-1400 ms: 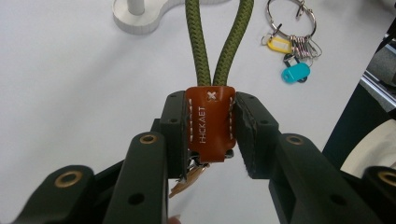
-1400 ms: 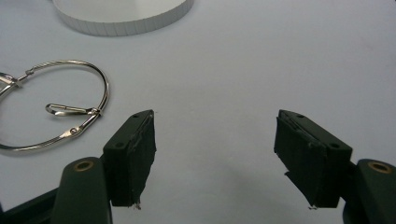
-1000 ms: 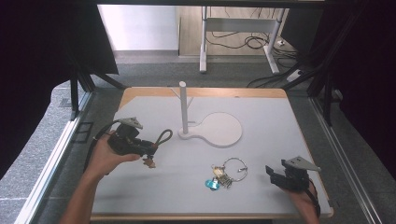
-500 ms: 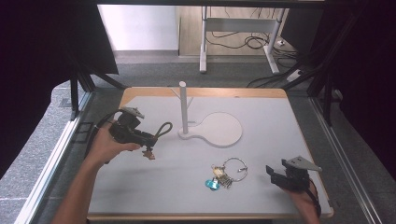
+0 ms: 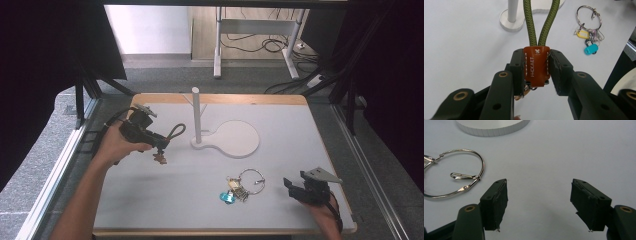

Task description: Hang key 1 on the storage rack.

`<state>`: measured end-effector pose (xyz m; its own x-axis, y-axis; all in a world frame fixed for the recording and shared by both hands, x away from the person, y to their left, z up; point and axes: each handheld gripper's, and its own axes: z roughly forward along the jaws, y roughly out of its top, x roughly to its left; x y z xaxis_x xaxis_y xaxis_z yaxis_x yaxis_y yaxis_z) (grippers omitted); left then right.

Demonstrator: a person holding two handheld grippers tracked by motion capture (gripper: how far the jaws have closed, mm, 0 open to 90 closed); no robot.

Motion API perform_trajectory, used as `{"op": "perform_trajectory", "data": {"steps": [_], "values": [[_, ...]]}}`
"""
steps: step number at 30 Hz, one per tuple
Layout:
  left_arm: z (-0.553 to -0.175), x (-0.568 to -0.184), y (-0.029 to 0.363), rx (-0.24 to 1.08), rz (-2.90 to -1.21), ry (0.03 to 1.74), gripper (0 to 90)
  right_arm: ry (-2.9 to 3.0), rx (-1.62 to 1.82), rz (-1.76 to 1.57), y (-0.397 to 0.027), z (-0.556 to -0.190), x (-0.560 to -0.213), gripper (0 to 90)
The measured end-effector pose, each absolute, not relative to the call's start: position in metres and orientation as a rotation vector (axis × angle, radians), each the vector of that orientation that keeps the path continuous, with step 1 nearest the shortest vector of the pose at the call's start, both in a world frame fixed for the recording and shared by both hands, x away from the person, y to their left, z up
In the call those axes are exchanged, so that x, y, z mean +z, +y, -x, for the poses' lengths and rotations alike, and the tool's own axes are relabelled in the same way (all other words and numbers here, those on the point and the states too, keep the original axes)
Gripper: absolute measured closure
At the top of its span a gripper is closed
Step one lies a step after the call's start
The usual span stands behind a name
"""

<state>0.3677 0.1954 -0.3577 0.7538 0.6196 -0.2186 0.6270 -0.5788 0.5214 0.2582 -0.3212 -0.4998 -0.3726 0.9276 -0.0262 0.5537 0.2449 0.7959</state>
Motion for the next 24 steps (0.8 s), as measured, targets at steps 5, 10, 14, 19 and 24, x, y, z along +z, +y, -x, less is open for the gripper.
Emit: {"op": "perform_trajectory", "data": {"steps": [5, 10, 14, 19, 24], "values": [[-0.376, -0.349, 0.198, -0.020, -2.349, 0.933, 66.6, 2.023, 0.977, -1.345, -0.321, -0.258, -0.500, 30.1], [-0.382, -0.342, 0.204, -0.033, -2.315, 0.940, 66.6, 2.023, 0.975, -1.351, -0.321, -0.259, -0.501, 30.1], [-0.387, -0.340, 0.206, -0.030, -2.319, 0.936, 66.6, 2.026, 0.974, -1.349, -0.321, -0.259, -0.501, 30.1], [-0.393, -0.341, 0.205, -0.049, -2.310, 0.942, 66.6, 2.030, 0.972, -1.352, -0.321, -0.259, -0.502, 30.1], [-0.400, -0.342, 0.203, -0.067, -2.291, 0.933, 66.5, 2.026, 0.972, -1.349, -0.321, -0.259, -0.502, 30.1]]}}
